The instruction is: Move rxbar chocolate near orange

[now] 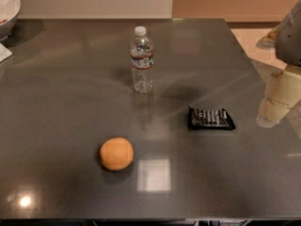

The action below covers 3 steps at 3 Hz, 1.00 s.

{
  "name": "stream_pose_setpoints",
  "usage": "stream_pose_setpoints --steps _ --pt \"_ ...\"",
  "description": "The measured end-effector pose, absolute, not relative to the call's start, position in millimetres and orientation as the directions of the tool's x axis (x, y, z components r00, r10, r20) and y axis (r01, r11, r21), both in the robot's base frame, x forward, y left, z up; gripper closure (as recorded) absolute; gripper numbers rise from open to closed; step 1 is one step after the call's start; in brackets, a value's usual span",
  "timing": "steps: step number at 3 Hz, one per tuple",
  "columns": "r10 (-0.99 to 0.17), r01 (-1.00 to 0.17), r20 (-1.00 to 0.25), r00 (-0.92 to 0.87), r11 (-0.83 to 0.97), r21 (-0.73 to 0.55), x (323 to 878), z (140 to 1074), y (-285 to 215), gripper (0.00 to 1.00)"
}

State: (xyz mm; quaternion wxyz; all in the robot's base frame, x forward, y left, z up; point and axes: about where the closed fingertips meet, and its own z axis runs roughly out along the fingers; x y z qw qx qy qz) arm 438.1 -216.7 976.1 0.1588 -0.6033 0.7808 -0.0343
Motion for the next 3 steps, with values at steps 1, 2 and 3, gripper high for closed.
stream_pose_setpoints --steps 1,2,3 --pt "-0.953 -0.931 -0.207 -0.222 0.270 -0.245 438.1 976.1 -216.7 0.00" --pt "-0.955 -0.938 -0.213 -0.206 0.255 -0.236 440.6 966.2 -212.4 0.00" --pt "-0.961 -0.967 -0.244 -0.127 0.175 -0.186 452.8 914.3 -190.4 0.00"
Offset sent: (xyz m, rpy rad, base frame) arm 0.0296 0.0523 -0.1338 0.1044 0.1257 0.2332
